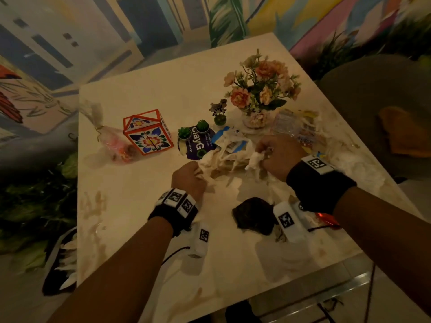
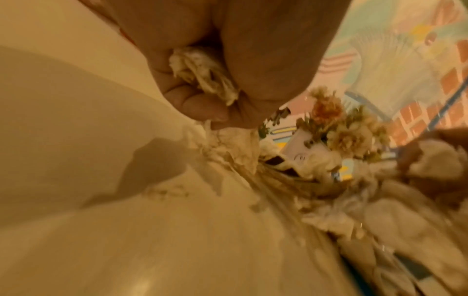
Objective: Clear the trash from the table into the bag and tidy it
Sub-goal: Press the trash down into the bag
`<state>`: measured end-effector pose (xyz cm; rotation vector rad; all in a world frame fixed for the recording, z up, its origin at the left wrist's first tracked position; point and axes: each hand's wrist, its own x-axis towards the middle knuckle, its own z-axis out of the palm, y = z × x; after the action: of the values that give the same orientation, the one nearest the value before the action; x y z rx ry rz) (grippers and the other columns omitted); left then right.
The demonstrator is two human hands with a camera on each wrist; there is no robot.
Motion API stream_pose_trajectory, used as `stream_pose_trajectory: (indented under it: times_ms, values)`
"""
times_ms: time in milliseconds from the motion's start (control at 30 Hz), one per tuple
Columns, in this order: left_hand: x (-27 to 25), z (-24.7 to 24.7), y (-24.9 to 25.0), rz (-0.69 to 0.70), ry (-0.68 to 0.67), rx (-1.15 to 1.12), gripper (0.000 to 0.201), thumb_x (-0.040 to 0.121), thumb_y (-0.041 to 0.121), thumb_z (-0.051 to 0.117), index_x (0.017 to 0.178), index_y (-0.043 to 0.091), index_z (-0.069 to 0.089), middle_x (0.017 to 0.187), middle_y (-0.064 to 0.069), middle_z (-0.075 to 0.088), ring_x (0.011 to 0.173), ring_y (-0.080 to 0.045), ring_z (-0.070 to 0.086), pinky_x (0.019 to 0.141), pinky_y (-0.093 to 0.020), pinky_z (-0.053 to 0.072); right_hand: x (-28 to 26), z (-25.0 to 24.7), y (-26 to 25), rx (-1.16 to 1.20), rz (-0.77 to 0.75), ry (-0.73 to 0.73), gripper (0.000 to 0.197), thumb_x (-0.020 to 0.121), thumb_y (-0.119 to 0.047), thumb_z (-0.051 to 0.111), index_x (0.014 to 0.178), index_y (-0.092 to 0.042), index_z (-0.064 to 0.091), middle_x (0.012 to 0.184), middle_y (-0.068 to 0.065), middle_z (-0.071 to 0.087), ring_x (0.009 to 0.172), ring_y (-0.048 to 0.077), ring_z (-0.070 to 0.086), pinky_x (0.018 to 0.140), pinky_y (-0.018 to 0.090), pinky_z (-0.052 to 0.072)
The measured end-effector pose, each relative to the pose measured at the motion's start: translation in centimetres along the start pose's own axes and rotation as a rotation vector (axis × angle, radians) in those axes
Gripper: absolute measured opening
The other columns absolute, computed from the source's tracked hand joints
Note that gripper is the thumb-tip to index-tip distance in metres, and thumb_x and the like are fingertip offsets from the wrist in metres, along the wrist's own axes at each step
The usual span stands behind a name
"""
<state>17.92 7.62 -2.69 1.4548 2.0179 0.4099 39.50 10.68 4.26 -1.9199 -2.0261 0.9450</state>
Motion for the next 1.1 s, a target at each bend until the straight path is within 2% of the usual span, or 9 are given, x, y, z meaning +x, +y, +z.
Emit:
stream_pose_trajectory:
  times_ms: [133,333,433,567,667,733,800,900,1100]
  values:
    - [0.6,-2.0,-0.5,-0.019,0.069,0.003,0.002,0.075,0.005,0.060,0.077,0.005,0.059,0.073,-0.006,0.060,0.068,-0.020,0.049,0.054,-0.026,0.031,0.1,-0.5,-0.4,0.015,-0.021,0.033,0.022,0.075,0.003,0.062,0.083,-0.017,0.058,0.102,0.004,0.061,0.089,0.020,0.052,0.072,0.024,0.037]
    - [0.6,-4.6,-0.1,0.022,0.083,-0.126,0.032,0.062,0.008,0.076,0.069,-0.006,0.049,0.063,-0.009,0.044,0.062,-0.018,0.035,0.049,-0.028,0.025,0.8,-1.5,-0.4,-0.019,-0.053,0.098,0.035,0.069,0.004,0.065,0.061,-0.026,0.049,0.106,0.005,0.065,0.095,0.025,0.059,0.083,0.034,0.051]
    - [0.5,-5.9,0.3,0.026,0.082,-0.225,0.041,0.052,0.008,0.084,0.067,-0.002,0.048,0.063,-0.009,0.042,0.061,-0.017,0.035,0.049,-0.028,0.030,0.9,-2.8,-1.2,-0.058,-0.087,0.122,0.033,0.070,0.004,0.062,0.062,-0.025,0.051,0.087,0.003,0.059,0.082,0.022,0.054,0.069,0.027,0.041]
    - [0.3,-6.8,0.6,0.075,0.115,-0.317,0.029,0.050,-0.005,0.073,0.068,-0.004,0.050,0.063,-0.012,0.050,0.065,-0.022,0.045,0.054,-0.039,0.044,0.9,-4.8,-3.7,-0.010,-0.160,0.259,0.019,0.072,0.005,0.060,0.079,-0.012,0.061,0.074,0.001,0.050,0.074,0.019,0.046,0.064,0.022,0.030]
    - [-0.1,-6.8,1.4,0.136,0.034,-0.240,0.020,0.057,-0.010,0.068,0.070,0.001,0.057,0.062,-0.002,0.051,0.065,-0.017,0.045,0.054,-0.026,0.038,1.1,-5.5,-5.7,0.055,-0.231,0.249,0.021,0.073,0.007,0.057,0.077,-0.013,0.057,0.071,0.000,0.051,0.073,0.018,0.045,0.056,0.022,0.029]
    - [-0.3,-6.4,1.7,0.182,0.003,-0.220,0.023,0.064,-0.009,0.061,0.064,0.014,0.058,0.062,0.004,0.055,0.064,-0.013,0.050,0.056,-0.023,0.040,1.2,-5.2,-6.5,0.068,-0.256,0.184,0.023,0.072,0.010,0.055,0.076,-0.012,0.058,0.074,0.001,0.053,0.075,0.017,0.047,0.053,0.020,0.032]
    - [-0.2,-6.3,1.6,0.189,-0.001,-0.223,0.031,0.068,-0.008,0.056,0.059,0.022,0.057,0.061,0.005,0.058,0.062,-0.008,0.053,0.057,-0.022,0.041,1.5,-4.4,-6.8,0.081,-0.250,0.131,0.022,0.071,0.013,0.053,0.078,-0.006,0.061,0.083,0.008,0.059,0.080,0.018,0.050,0.058,0.021,0.034]
    - [-0.1,-6.8,1.5,0.217,0.036,-0.236,0.032,0.069,-0.009,0.050,0.057,0.021,0.057,0.055,0.005,0.056,0.058,-0.013,0.052,0.059,-0.025,0.043,1.7,-3.3,-6.8,0.110,-0.202,0.106,0.021,0.071,0.015,0.052,0.078,-0.003,0.061,0.090,0.014,0.061,0.085,0.020,0.050,0.070,0.023,0.039]
    - [0.2,-8.7,0.8,0.168,0.115,-0.377,0.030,0.063,-0.004,0.045,0.051,0.020,0.057,0.054,0.000,0.053,0.060,-0.023,0.050,0.056,-0.033,0.043,1.8,-2.3,-6.6,0.097,-0.145,0.122,0.025,0.070,0.014,0.053,0.074,-0.009,0.060,0.083,0.006,0.057,0.079,0.017,0.049,0.066,0.021,0.036]
